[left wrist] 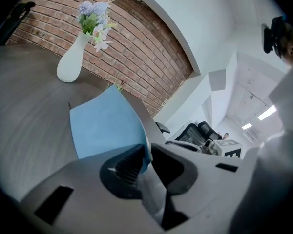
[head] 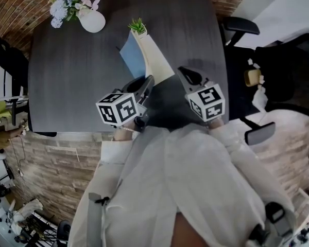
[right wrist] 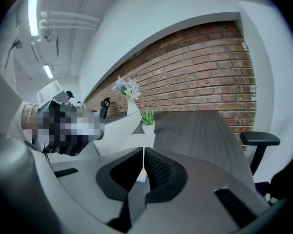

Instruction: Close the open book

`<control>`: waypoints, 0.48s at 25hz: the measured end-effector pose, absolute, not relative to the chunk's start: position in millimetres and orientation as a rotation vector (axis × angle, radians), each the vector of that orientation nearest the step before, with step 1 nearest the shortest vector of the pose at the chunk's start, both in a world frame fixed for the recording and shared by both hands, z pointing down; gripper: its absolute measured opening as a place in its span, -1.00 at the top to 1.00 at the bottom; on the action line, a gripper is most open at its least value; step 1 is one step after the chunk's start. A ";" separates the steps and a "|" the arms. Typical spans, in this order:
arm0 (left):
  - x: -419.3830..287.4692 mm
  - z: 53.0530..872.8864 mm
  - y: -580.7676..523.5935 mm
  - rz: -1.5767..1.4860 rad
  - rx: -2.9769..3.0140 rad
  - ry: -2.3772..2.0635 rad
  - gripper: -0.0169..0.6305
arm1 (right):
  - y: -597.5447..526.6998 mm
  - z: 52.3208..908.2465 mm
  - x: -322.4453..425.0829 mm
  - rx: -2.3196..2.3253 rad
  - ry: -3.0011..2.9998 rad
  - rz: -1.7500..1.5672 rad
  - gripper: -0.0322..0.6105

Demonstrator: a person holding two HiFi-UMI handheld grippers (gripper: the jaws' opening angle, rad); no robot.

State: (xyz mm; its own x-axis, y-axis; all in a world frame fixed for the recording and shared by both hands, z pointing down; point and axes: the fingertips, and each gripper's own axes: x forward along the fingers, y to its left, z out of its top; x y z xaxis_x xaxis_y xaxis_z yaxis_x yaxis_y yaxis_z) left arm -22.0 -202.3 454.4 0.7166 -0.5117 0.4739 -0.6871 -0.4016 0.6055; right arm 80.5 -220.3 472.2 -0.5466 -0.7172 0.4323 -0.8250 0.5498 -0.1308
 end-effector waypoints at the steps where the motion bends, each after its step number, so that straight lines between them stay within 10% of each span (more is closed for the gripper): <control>1: -20.6 455.8 -201.4 0.281 2.095 -0.902 0.82 | -220.1 472.4 80.5 1.273 -2.458 0.462 0.87; 12: -0.8 480.6 -191.7 0.404 2.112 -0.829 0.82 | -214.7 482.1 81.4 1.264 -2.438 0.510 0.87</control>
State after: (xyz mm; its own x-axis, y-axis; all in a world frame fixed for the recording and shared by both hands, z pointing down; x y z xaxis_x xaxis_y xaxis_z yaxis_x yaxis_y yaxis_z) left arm -0.8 -191.7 480.6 0.7325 -0.4206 0.5353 -0.6807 -0.4535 0.5753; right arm 81.4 -214.7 482.1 -0.5428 -0.7040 0.4581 -0.8285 0.5382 -0.1546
